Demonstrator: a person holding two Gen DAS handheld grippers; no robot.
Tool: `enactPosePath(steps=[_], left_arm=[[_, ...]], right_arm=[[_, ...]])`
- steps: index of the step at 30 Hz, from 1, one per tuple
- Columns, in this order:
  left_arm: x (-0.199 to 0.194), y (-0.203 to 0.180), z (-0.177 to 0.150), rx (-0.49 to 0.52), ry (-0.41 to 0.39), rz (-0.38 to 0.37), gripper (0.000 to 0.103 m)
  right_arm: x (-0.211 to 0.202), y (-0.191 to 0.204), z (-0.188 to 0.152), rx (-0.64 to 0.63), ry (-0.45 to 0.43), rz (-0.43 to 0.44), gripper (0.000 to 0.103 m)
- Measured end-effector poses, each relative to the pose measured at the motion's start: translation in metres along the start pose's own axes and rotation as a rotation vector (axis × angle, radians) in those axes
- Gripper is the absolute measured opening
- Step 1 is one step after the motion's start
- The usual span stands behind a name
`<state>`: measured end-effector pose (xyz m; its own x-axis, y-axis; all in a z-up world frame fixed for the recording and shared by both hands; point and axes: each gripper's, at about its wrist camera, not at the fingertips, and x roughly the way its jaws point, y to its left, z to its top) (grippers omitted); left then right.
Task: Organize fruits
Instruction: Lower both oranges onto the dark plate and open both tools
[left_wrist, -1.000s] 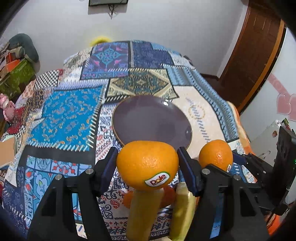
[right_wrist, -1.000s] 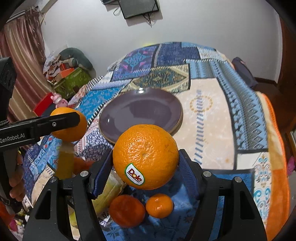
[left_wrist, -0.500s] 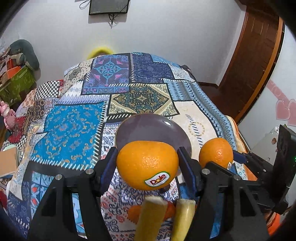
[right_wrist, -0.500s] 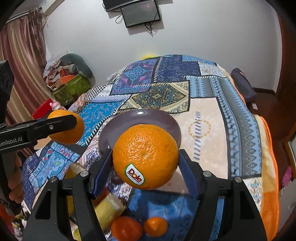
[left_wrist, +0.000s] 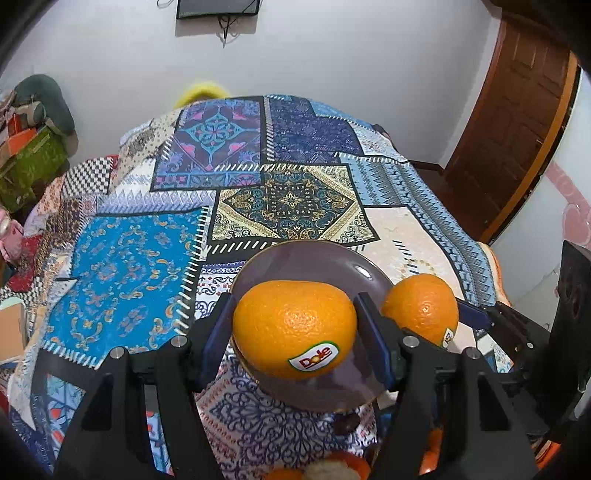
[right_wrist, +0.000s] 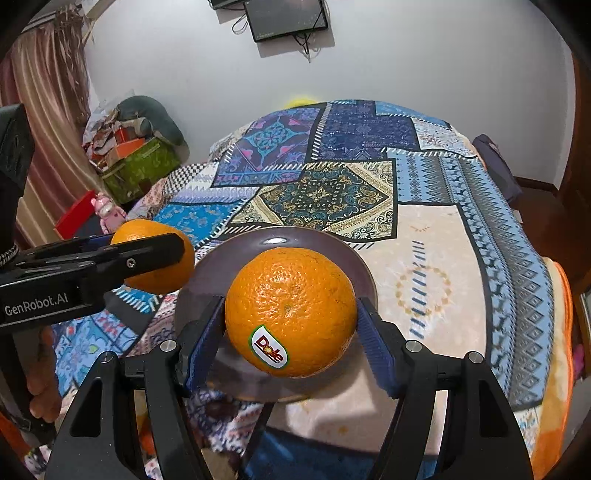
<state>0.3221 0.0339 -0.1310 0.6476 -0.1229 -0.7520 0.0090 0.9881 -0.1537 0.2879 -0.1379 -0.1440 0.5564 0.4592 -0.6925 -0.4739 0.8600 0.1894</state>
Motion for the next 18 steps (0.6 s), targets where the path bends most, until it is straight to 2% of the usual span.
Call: enactPosePath(steps=[8, 12, 18], left_arm=[[0.036, 0.007, 0.009, -0.022, 0.049, -0.043, 0.065], [0.051, 0.006, 0.013, -0.005, 0.073, -0.035, 0.065], [0.075, 0.009, 0.014, -0.006, 0.152, -0.081, 0.065]], right_arm=[[0.025, -0.004, 0.008, -0.04, 0.06, -0.009, 0.067], [0.037, -0.006, 0.01, -0.054, 0.09, -0.008, 0.067], [0.049, -0.007, 0.01, -0.074, 0.121, -0.007, 0.067]])
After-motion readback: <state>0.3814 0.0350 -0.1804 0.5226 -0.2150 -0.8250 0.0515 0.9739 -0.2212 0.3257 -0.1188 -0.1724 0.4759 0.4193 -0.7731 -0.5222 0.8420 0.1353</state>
